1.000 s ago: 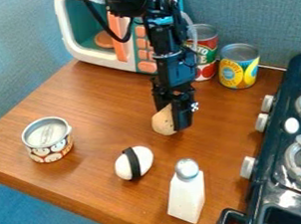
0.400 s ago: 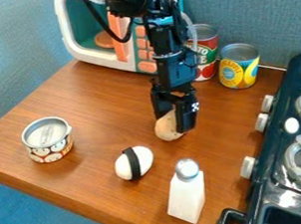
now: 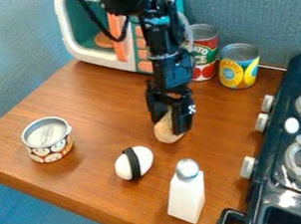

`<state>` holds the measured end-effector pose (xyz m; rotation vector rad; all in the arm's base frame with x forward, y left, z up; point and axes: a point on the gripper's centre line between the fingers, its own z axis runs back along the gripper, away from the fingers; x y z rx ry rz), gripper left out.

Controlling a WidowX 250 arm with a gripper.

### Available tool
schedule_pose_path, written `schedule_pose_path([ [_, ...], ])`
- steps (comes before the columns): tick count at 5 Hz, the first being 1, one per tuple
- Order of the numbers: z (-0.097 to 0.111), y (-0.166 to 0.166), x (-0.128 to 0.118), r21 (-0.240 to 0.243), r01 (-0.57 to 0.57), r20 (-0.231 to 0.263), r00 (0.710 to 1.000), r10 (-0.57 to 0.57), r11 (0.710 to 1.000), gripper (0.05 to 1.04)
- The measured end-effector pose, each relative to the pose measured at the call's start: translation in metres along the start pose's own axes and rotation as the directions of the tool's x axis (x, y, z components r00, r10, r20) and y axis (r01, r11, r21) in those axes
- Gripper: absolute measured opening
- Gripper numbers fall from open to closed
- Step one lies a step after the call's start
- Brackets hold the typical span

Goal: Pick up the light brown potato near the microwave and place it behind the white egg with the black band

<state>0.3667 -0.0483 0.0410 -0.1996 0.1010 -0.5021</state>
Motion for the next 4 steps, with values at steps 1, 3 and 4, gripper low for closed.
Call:
schedule_pose_path([
  [1, 0.033, 0.012, -0.017, 0.177, -0.133, 0.035, 0.991, 0.129, 0.975, 1.001],
  [3, 0.057, 0.017, -0.051, 0.332, -0.277, 0.021, 0.958, 0.286, 0.902, 1.001],
  [4, 0.057, 0.022, -0.068, 0.29, -0.253, -0.056, 0.958, 0.28, 0.923, 1.001],
])
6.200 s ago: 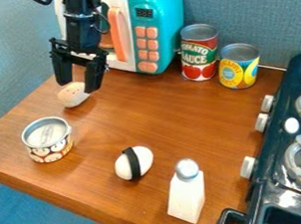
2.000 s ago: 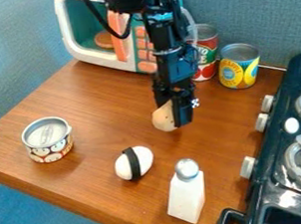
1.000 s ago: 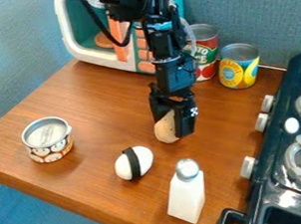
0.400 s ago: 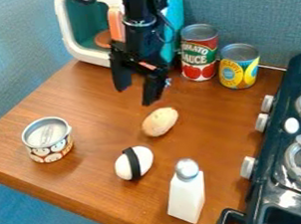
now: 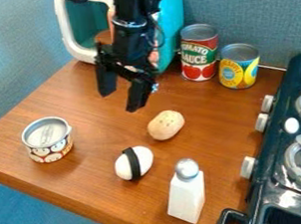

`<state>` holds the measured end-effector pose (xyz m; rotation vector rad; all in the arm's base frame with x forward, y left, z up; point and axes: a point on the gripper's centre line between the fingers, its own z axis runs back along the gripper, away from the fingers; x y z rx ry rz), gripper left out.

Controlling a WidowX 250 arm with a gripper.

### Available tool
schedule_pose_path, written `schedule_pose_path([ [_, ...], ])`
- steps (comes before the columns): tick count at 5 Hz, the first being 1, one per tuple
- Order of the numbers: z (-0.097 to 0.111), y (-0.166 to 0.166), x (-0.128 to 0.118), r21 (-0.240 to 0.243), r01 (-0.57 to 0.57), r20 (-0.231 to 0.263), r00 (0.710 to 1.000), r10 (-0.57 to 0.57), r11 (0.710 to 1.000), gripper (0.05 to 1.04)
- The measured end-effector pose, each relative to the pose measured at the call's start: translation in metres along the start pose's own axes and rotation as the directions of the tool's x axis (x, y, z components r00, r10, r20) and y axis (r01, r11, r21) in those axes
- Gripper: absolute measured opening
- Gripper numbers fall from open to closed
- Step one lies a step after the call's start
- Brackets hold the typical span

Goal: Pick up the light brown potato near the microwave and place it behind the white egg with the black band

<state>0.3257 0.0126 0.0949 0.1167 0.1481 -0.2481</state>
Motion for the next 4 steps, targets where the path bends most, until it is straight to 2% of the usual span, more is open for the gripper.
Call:
schedule_pose_path([
  [1, -0.026, 0.033, -0.037, -0.102, -0.087, -0.114, 0.991, 0.075, 0.991, 1.001],
  [2, -0.046, 0.037, -0.063, -0.188, -0.089, -0.165, 0.985, 0.058, 0.978, 1.001],
  [3, -0.033, 0.045, -0.08, -0.174, -0.075, -0.056, 0.996, 0.066, 0.982, 1.001],
  [4, -0.025, 0.043, -0.09, -0.086, -0.059, 0.009, 0.998, 0.06, 0.995, 1.001],
])
